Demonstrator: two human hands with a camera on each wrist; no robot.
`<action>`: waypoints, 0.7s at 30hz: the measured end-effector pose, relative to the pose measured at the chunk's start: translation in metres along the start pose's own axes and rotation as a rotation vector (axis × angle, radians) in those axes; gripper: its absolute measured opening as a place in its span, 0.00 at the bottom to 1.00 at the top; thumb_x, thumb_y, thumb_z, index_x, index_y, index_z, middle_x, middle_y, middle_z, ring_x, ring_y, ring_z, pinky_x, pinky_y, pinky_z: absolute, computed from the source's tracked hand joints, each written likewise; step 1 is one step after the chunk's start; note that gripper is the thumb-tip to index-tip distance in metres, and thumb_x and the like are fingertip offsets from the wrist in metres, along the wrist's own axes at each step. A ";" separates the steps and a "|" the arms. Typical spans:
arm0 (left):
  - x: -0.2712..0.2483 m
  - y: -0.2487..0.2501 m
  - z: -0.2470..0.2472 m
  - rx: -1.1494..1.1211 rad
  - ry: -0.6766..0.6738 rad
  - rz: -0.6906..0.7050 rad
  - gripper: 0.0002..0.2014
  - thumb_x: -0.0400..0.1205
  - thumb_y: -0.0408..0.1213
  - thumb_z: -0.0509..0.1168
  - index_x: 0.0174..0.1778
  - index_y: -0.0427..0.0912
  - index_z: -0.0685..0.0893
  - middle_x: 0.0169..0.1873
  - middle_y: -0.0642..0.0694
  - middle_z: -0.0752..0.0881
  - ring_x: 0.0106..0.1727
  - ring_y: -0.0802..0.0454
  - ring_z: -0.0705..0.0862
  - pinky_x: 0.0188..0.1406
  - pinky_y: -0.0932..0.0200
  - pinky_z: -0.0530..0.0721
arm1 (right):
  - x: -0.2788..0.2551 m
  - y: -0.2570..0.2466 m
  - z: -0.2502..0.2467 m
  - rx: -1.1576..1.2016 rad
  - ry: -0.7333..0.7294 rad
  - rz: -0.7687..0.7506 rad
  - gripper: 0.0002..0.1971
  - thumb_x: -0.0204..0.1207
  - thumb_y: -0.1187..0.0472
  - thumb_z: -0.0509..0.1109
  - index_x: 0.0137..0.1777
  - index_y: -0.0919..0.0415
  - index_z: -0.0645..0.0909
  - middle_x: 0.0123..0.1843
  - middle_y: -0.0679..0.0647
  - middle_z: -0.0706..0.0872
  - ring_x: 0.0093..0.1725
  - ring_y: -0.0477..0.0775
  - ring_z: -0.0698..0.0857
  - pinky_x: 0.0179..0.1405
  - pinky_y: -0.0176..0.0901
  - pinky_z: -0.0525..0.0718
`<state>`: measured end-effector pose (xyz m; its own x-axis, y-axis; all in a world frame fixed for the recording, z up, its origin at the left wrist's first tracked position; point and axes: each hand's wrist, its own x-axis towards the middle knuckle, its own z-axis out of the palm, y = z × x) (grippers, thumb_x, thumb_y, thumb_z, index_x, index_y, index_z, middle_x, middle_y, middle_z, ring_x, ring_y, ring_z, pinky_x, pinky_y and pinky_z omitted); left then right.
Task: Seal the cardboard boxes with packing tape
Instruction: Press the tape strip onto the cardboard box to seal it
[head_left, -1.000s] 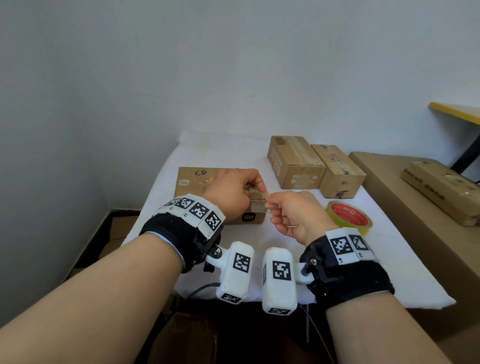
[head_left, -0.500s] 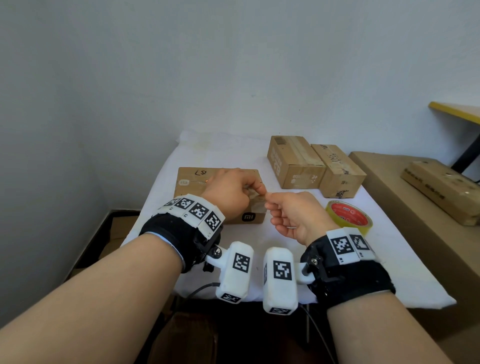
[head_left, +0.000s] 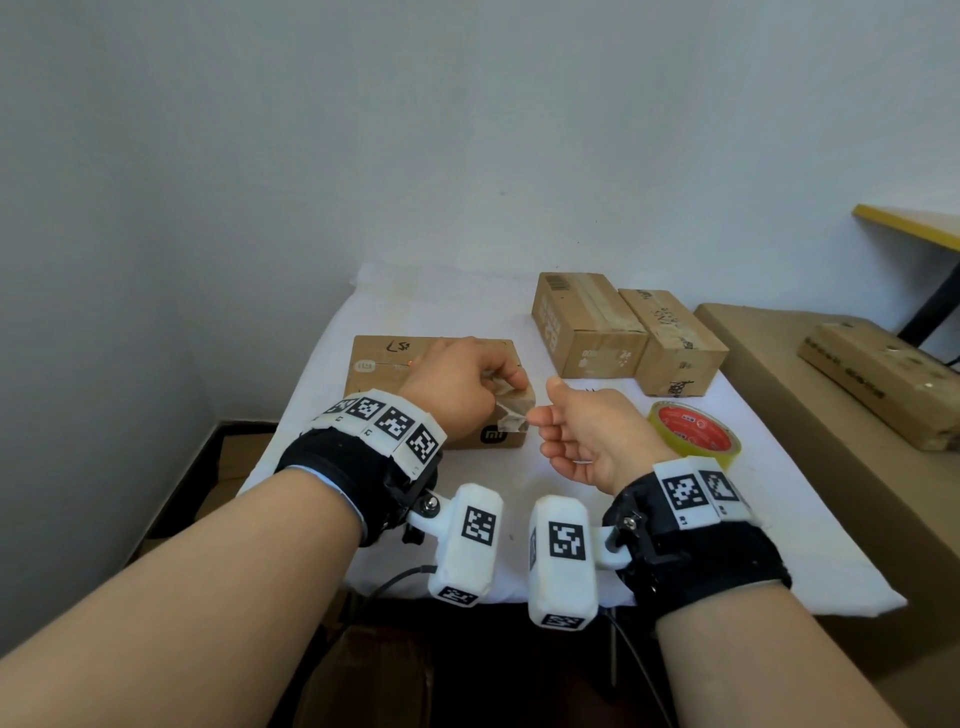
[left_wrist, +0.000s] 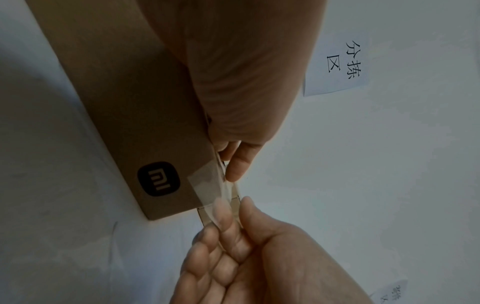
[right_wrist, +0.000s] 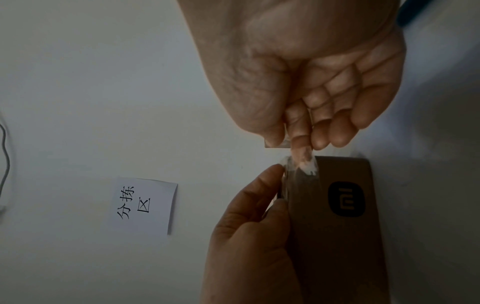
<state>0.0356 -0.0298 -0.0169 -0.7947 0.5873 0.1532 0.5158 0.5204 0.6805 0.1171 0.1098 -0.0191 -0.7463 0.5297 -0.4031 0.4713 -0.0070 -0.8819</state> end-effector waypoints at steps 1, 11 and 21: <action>-0.001 0.001 0.000 -0.004 0.001 0.001 0.19 0.67 0.36 0.57 0.36 0.71 0.83 0.42 0.63 0.81 0.56 0.50 0.80 0.65 0.43 0.79 | 0.000 0.000 0.000 0.002 -0.007 0.003 0.25 0.88 0.44 0.63 0.39 0.60 0.89 0.30 0.50 0.84 0.30 0.49 0.82 0.33 0.41 0.81; 0.004 -0.004 0.001 -0.008 0.025 0.012 0.27 0.75 0.24 0.57 0.37 0.67 0.86 0.40 0.61 0.82 0.48 0.53 0.81 0.61 0.47 0.84 | -0.002 0.000 -0.004 -0.030 -0.058 0.040 0.20 0.89 0.51 0.63 0.44 0.62 0.89 0.31 0.52 0.83 0.28 0.50 0.84 0.30 0.41 0.87; 0.008 -0.006 -0.002 -0.024 0.002 0.012 0.27 0.75 0.23 0.56 0.38 0.63 0.88 0.41 0.62 0.82 0.46 0.53 0.81 0.54 0.56 0.83 | -0.007 0.005 -0.012 -0.306 -0.094 0.068 0.23 0.90 0.51 0.61 0.43 0.66 0.88 0.34 0.55 0.84 0.31 0.51 0.83 0.29 0.40 0.85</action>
<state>0.0261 -0.0294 -0.0184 -0.7892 0.5923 0.1625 0.5174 0.4986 0.6955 0.1303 0.1165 -0.0181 -0.7419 0.4557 -0.4919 0.6303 0.2234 -0.7435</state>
